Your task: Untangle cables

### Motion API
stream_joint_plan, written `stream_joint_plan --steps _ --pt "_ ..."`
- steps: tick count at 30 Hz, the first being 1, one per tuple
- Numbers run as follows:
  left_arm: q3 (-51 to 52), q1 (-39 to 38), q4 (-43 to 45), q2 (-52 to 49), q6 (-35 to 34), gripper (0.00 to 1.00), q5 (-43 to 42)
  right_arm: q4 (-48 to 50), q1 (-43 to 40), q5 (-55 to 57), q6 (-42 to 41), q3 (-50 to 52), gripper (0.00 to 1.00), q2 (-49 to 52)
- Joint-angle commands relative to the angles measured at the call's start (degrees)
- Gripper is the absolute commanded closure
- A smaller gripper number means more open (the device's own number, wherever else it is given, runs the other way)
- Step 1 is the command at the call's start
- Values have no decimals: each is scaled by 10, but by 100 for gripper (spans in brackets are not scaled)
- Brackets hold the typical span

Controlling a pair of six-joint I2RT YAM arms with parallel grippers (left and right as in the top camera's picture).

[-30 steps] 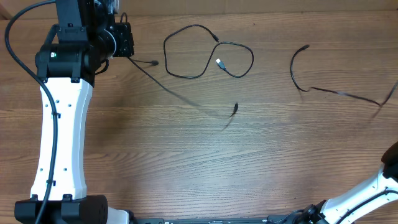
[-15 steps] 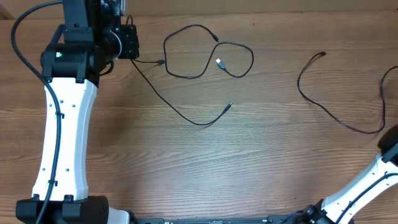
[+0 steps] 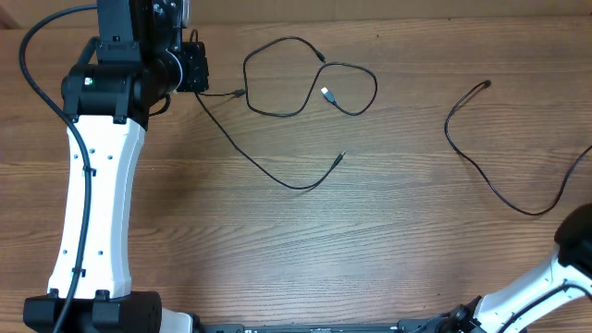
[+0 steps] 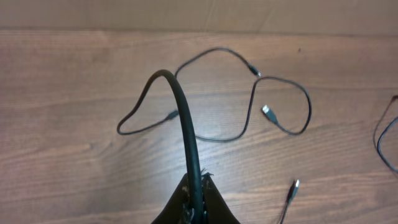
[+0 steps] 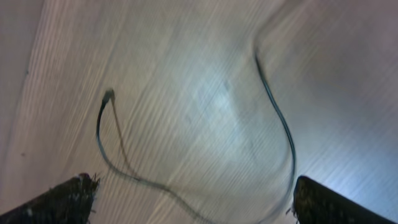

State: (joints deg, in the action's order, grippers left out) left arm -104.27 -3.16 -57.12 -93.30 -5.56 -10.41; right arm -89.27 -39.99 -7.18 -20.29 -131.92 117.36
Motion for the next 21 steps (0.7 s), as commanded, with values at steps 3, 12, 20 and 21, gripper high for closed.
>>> stream_joint_plan --steps 3,12,20,21 --pt "-3 -3 -16 11 4 96 3 -47 -16 41 -52 -7 0 -70" --pt "-3 -3 -44 11 4 96 3 -40 -83 -6 -82 110 0 -245" --pt "-3 -3 -47 11 4 96 3 109 -96 -89 -108 470 0 -392" --pt "-3 -3 -49 11 4 96 3 136 -96 -101 -125 525 0 -404"
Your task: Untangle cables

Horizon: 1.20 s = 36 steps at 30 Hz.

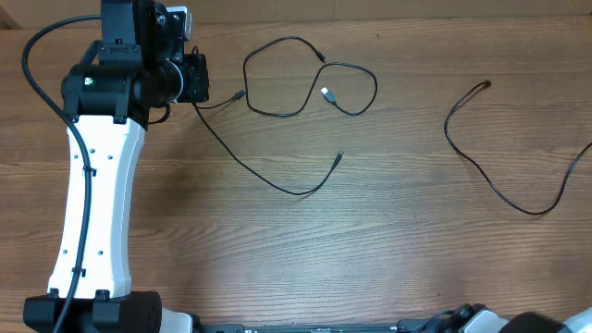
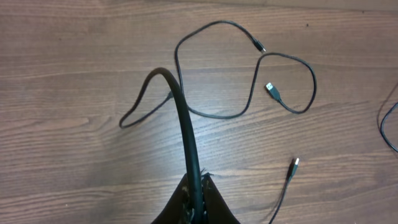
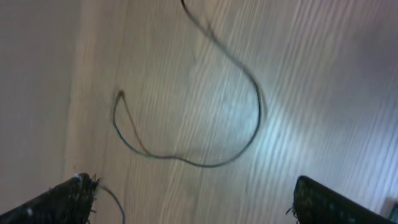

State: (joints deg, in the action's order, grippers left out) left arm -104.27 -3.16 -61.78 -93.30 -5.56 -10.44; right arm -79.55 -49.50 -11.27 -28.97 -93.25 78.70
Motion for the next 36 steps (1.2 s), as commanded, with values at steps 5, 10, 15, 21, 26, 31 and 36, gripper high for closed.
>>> stream_joint_plan --steps 5,10,15,21,26,31,36 --pt "-3 -3 -10 11 4 96 3 162 -1 -65 -126 338 0 -37" --pt "-3 -3 -10 11 4 96 3 261 0 -70 -191 466 0 -37" --pt "-3 -3 -11 11 4 96 3 369 0 -68 -207 535 0 -37" --pt "-3 -3 -14 11 4 96 3 459 0 -68 -176 549 0 -19" --pt "-3 -3 -16 11 2 96 2 499 0 -69 -155 549 4 17" --pt "-3 -3 -16 11 2 96 -15 550 0 -84 -116 549 16 75" --pt "-3 -3 -17 11 2 96 -17 626 11 -103 -68 549 66 117"
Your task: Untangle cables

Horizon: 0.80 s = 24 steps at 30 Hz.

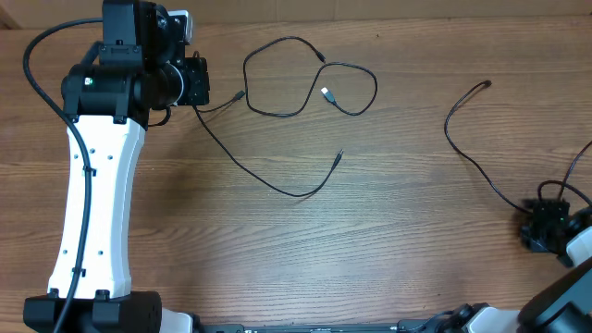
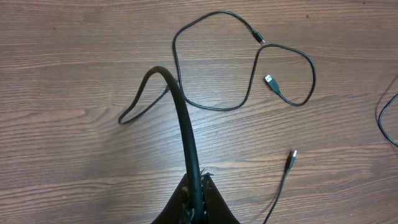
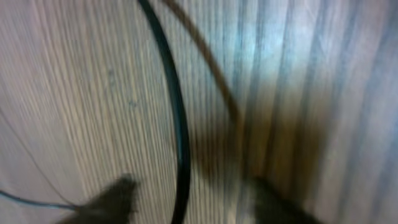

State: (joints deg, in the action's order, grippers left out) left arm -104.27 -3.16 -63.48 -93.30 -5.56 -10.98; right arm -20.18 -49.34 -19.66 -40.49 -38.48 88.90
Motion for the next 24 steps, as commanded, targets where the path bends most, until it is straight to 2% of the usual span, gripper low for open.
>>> stream_joint_plan --steps 1,4,10,14,19,24 --pt "-3 -3 0 11 2 96 -11 53 15 -24 59 2 76 16" --pt "-3 -3 0 11 2 96 -12 129 42 -40 77 -5 89 16" --pt "-3 -3 0 11 1 96 -26 212 132 -22 76 -55 95 17" --pt "-3 -3 0 11 -5 96 -26 218 195 29 80 -132 96 36" --pt "-3 -3 -2 11 -5 96 -26 140 214 39 108 -297 96 101" --pt "-3 -3 -6 11 -5 96 -26 -21 209 73 156 -520 96 192"
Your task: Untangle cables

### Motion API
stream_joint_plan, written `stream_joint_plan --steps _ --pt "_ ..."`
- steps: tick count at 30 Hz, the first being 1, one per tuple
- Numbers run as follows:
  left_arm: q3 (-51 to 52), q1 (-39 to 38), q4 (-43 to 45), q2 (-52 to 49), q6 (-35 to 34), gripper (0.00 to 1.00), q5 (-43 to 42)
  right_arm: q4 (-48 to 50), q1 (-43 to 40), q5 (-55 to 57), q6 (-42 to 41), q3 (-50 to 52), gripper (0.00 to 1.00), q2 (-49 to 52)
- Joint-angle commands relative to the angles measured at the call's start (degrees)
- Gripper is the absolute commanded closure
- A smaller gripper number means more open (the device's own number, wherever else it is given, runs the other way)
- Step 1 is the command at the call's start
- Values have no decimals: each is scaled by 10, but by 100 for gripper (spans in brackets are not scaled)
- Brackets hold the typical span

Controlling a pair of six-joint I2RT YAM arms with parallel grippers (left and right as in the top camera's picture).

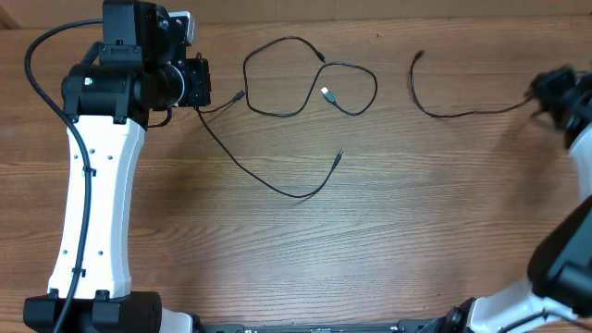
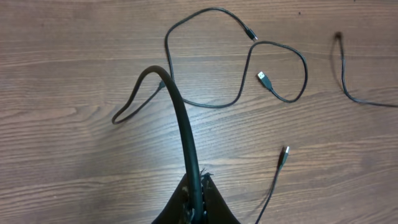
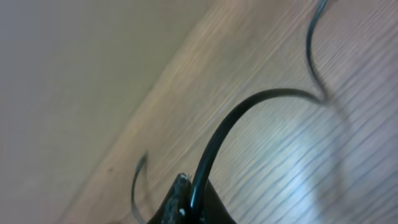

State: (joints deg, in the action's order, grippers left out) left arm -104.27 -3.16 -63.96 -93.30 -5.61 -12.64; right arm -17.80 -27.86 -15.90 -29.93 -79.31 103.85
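Three thin black cables lie on the wooden table (image 1: 388,240). My left gripper (image 1: 198,85) (image 2: 194,188) is shut on the long cable (image 1: 250,166), which runs to a loose plug (image 1: 340,156) (image 2: 285,151). Beside it lies a looped cable (image 1: 277,113) (image 2: 205,104) with a silver USB plug (image 1: 326,92) (image 2: 263,76); in the overhead view its end lies close to the held cable. My right gripper (image 1: 544,92) (image 3: 189,198) is shut on the third cable (image 1: 453,115) (image 3: 249,102), whose free end (image 1: 419,55) points away at the back.
The left arm's white link (image 1: 92,203) stands over the left side of the table. The right arm (image 1: 569,250) rises along the right edge. The table's far edge (image 1: 370,20) runs just behind the cables.
My right gripper was low on the bend of the right cable at the near right. Now it is shut on that cable at the far right, and the cable lies farther back and left.
My left gripper stayed shut on the long cable at the far left throughout. My right gripper was open above the right cable, then out of the overhead view, then down on that cable's near bend. Now it holds that cable at the back right.
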Motion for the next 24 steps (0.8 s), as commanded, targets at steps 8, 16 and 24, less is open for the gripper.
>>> stream_joint_plan --steps 8,16,24 --pt "-3 -3 -2 11 -11 96 -9 -235 -9 161 95 -391 96 152" --pt "-3 -3 -1 11 -12 96 -9 -244 -61 255 95 -427 96 159" --pt "-3 -3 1 10 -29 96 -9 -246 -87 232 165 -427 96 214"
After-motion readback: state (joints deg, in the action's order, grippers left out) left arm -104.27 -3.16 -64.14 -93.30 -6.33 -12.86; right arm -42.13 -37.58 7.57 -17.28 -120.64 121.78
